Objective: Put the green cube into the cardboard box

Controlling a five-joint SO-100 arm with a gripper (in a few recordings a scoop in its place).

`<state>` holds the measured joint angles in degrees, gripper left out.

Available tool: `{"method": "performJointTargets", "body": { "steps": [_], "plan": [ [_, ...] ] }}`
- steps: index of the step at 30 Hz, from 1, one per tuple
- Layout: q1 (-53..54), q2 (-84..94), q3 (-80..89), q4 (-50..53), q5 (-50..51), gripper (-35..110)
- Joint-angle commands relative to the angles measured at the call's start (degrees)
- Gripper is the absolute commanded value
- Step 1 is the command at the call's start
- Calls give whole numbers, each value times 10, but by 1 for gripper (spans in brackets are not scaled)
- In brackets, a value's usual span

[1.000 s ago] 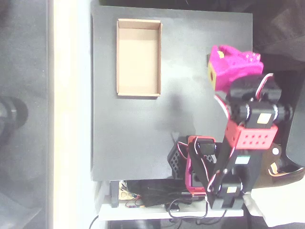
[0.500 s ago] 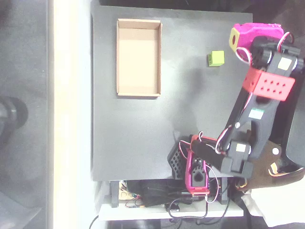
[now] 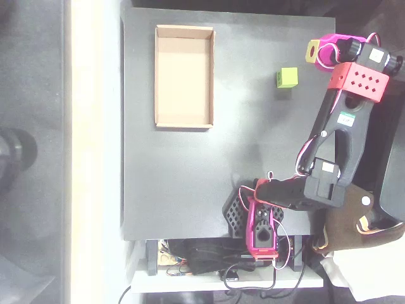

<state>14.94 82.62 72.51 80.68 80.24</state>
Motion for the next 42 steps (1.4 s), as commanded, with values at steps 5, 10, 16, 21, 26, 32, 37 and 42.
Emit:
{"method": "performJointTargets", "body": {
  "steps": [5, 10, 16, 21, 26, 32, 37, 42],
  "plan": [
    [2, -11, -7, 0, 3, 16],
    [2, -40, -6, 2, 3, 29],
    [-1, -71, -6, 4, 2, 36],
    [-19, -77, -6, 5, 5, 37],
    [-57, -78, -5, 6, 9, 37],
    [-75, -83, 44, 6, 9, 37],
    [-73, -83, 75, 4, 8, 37],
    [-72, -88, 76, 0, 5, 37]
  ]
}}
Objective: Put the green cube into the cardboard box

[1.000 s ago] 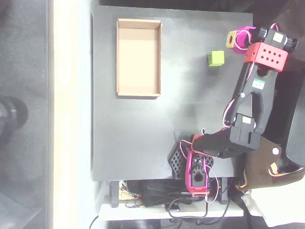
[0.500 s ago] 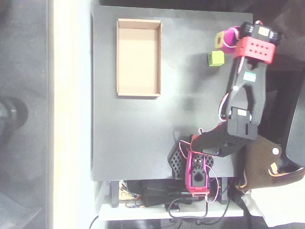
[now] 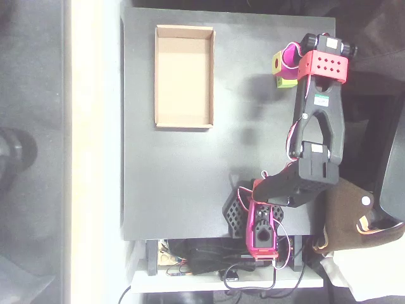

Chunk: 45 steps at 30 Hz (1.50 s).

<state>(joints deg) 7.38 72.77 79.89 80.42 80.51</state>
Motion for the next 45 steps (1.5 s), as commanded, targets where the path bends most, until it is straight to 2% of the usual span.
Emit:
{"method": "performJointTargets", "body": {
  "steps": [1, 12, 26, 33, 45],
  "plan": [
    [4, 7, 3, 3, 3, 37],
    [9, -65, -8, 2, 0, 37],
    [9, -69, -10, 0, 0, 37],
    [10, -69, -8, -83, -1, 37],
    [10, -82, 1, -83, 0, 36]
  ]
}}
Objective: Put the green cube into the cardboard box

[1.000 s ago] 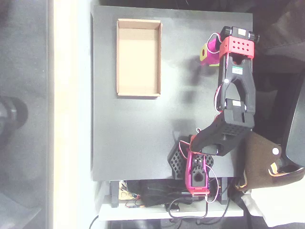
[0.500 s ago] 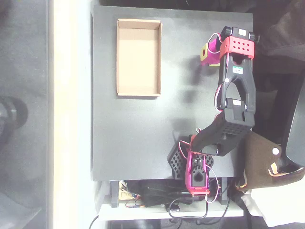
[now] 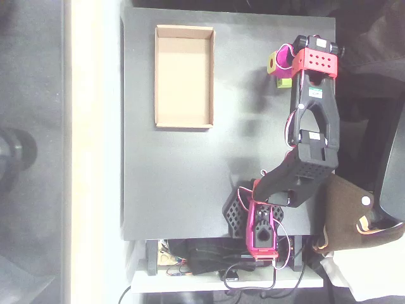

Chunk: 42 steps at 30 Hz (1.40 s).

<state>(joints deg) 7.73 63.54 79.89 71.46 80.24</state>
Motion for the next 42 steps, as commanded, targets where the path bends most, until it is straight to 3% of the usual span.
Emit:
{"method": "performJointTargets", "body": {
  "steps": [1, 12, 25, 42],
  "plan": [
    [6, 11, 1, 7, 3, 36],
    [5, 11, 1, 8, 3, 34],
    [16, 26, 0, 65, 3, 4],
    [32, 106, -10, 62, 3, 3]
  ]
}}
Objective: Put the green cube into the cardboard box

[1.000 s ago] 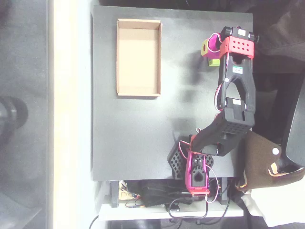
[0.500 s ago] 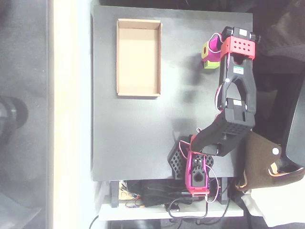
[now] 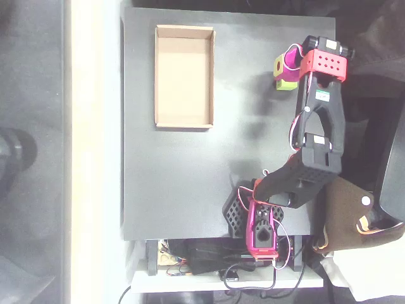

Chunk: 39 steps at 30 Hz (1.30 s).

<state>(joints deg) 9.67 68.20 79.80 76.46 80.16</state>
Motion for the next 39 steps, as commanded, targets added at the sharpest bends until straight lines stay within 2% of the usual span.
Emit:
{"method": "performJointTargets", "body": {
  "steps": [1, 15, 23, 30, 39],
  "plan": [
    [14, 69, -9, 10, 4, 3],
    [8, 220, -155, 7, 4, 3],
    [-13, 298, -171, 7, 4, 3],
    [-112, 317, -171, 7, 4, 3],
    [-323, 311, -167, 7, 4, 3]
  ]
}}
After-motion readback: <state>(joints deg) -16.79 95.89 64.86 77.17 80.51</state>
